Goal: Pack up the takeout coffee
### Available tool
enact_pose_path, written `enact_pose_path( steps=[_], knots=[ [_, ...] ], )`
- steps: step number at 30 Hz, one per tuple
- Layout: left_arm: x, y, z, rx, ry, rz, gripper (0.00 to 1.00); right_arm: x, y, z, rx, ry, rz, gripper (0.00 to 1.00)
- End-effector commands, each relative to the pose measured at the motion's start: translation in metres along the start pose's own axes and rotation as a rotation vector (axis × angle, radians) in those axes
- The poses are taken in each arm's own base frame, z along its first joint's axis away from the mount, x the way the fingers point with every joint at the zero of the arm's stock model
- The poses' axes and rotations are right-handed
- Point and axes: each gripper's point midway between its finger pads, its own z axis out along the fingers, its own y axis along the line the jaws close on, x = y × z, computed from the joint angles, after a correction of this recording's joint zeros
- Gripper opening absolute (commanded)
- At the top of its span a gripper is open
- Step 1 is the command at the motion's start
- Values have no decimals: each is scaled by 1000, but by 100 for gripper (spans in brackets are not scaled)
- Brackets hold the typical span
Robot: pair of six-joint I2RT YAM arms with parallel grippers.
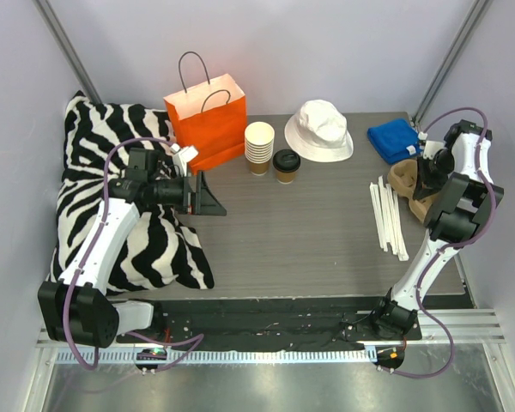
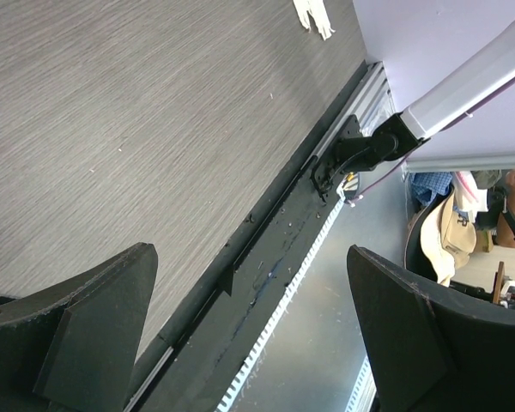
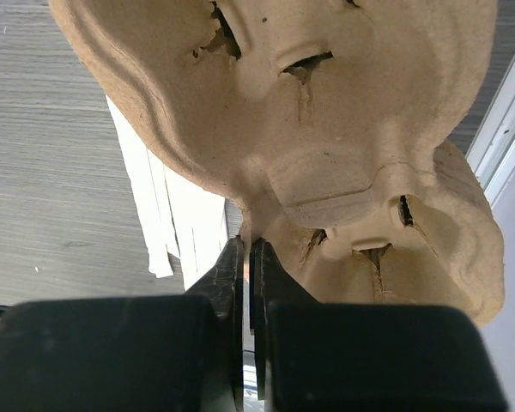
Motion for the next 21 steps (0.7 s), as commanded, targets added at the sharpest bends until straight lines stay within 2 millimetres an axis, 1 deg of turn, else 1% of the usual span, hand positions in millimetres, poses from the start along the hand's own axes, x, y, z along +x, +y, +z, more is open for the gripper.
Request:
enact_pose_path(
  steps=[1, 10, 16, 21],
  knots=[
    [-5, -7, -3, 34, -22, 15, 98, -14, -4, -22, 54, -67, -23, 1],
    [-5, -8, -3, 43, -22, 11, 98, -22, 0, -55, 89, -138, -48, 1],
    [-5, -7, -2, 48, -22, 12, 98, -26, -2, -67, 116, -166, -56, 1],
    [-5, -7, -2, 52, -21, 9, 97, -25, -2, -69, 125, -163, -66, 1]
  ],
)
